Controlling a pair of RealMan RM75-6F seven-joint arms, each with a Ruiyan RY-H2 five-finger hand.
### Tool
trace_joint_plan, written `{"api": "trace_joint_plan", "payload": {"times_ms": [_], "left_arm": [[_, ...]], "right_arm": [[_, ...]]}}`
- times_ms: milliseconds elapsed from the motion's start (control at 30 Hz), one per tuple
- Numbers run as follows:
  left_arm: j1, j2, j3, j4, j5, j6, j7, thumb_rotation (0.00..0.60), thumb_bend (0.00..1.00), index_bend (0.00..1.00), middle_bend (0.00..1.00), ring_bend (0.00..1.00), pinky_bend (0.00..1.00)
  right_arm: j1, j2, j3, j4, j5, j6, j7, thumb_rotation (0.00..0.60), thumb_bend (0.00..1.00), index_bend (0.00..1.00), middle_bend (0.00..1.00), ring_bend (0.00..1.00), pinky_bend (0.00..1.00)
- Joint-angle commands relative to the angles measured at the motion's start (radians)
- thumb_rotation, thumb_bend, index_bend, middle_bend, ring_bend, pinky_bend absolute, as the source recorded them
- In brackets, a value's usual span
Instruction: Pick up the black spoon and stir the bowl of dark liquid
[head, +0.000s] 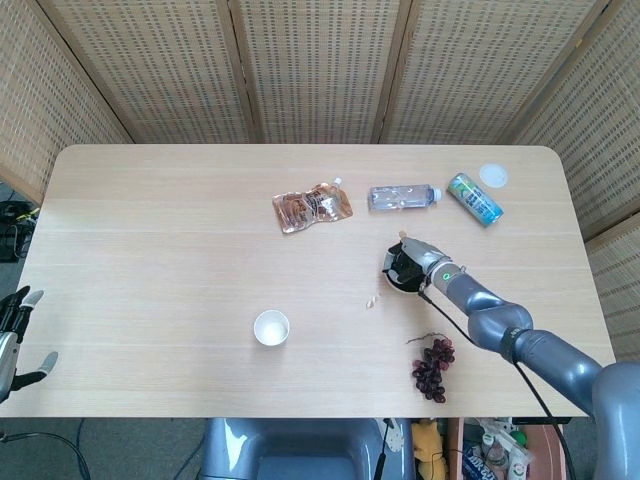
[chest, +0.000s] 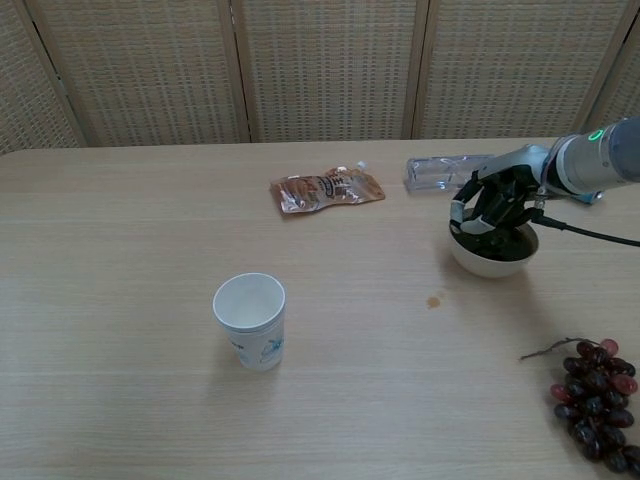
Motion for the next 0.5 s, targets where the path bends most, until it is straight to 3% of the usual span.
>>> {"api": "trace_joint_plan", "payload": {"times_ms": [33, 233, 500], "left_arm": [[0.000, 0.000, 0.001, 0.002, 0.000, -0.001, -0.001, 0.600, 0.31, 0.00, 0.00, 0.00, 0.00], [0.000, 0.000, -0.001, 0.004, 0.007, 0.004, -0.006, 0.600, 0.31, 0.00, 0.00, 0.00, 0.00], [0.002, 0.000, 0.000, -0.001, 0.002, 0.003, 0.002, 0.600, 0.31, 0.00, 0.00, 0.00, 0.00]], "right_arm": [[-0.009, 0.018, -0.007, -0.028, -0.004, 0.003, -0.007, 0.600, 0.72, 0.65, 0.95, 0.98, 1.00], [-0.034, 0.059, -0.024, -0.084, -0.001, 0.014, -0.012, 0.600, 0.72, 0.65, 0.95, 0.98, 1.00], [-0.028, 0.053, -0.031, -0.038, 0.014, 0.011, -0.010, 0.600, 0.72, 0.65, 0.95, 0.98, 1.00]]}}
